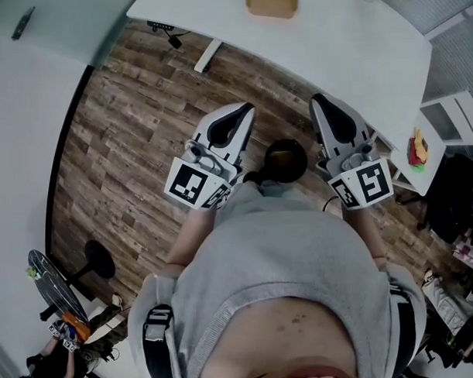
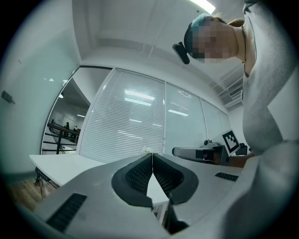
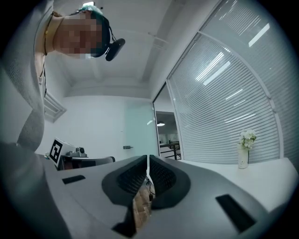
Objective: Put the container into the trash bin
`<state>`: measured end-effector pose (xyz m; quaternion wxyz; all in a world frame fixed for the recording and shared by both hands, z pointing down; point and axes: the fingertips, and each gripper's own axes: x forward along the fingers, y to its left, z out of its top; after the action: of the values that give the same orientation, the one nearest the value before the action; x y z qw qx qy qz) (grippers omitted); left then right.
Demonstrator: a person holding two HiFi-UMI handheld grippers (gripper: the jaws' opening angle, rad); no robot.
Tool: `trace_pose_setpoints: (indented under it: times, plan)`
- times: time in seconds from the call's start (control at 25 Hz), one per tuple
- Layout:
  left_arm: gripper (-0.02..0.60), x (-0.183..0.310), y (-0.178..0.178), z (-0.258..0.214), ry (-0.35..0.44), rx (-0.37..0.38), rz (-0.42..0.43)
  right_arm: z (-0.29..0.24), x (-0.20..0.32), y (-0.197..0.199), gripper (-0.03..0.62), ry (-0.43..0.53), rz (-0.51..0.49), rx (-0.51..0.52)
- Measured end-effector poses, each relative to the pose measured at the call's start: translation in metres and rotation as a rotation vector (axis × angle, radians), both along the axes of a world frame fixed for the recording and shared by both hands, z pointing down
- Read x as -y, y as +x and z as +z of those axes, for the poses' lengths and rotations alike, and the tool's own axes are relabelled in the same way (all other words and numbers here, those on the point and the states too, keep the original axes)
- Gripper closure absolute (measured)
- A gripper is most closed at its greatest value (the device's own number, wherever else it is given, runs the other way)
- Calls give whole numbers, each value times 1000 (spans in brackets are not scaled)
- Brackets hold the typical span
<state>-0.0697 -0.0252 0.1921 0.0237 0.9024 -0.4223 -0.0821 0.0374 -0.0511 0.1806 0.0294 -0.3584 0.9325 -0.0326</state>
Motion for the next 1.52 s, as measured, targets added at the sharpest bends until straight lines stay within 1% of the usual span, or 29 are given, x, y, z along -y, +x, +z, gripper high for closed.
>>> trace_pose_setpoints:
  times: [0.36,0.52,0.64,0.76,0.92,1.04,1.24,1.52]
  plan:
    - [571,9,-15,5,-15,0,-46,0,9,-9,520,-6,-18,-11]
    - [571,19,-20,8,-20,-4,-39,2,20,-9,520,-10,3,-9]
    - [571,36,-28,10,-14,0,-27,7,34,-17,520,-16,30,-15]
    - [571,59,-38,14,-21,-5,2,10,52,-25,520,-17,64,-18]
    - [571,102,-51,16,-21,0,53,13,90,-35,520,-19,119,-13]
    - [571,133,-59,21,-37,1,91,18,116,-41,520,-33,166,-8]
    - [571,185,-70,22,-30,-7,141,25,157,-46,520,-44,245,-14]
    - [572,243,-83,23,-58,-13,203,27,200,-53,520,-68,346,-18]
